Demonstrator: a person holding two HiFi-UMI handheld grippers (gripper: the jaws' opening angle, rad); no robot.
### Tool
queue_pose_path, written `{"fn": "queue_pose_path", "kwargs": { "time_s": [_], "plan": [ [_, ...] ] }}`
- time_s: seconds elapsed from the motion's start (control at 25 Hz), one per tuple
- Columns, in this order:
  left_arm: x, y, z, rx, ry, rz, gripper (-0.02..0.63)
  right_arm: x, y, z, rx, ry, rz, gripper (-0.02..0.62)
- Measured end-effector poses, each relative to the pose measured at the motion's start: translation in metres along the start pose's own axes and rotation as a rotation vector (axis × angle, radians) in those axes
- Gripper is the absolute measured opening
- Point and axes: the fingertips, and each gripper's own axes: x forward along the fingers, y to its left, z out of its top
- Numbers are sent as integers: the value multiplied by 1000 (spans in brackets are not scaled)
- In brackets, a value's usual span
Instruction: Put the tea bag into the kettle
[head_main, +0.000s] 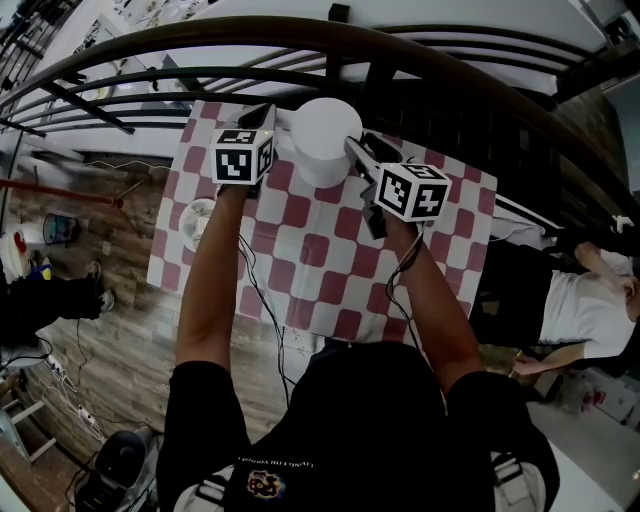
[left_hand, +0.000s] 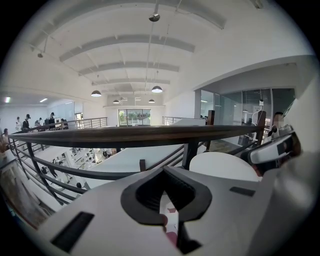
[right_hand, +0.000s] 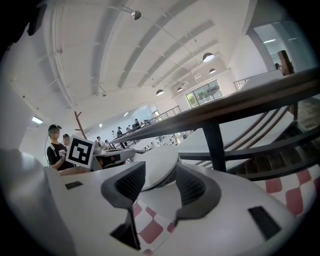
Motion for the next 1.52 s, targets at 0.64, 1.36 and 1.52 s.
{"fn": "queue_pose_path", "kwargs": {
  "time_s": [0.64,1.36,1.52],
  "plan": [
    [-2,-2,1,7,-3,20,3,-3,23,36,-47,-103,27,178],
    [-14,-12,-3,23,-34,58,3,5,74,83,-259,-190,129,178],
    [-24,-14,-9,12,-42,79,5,6,94,93,-334,-212,178,176]
  ]
}}
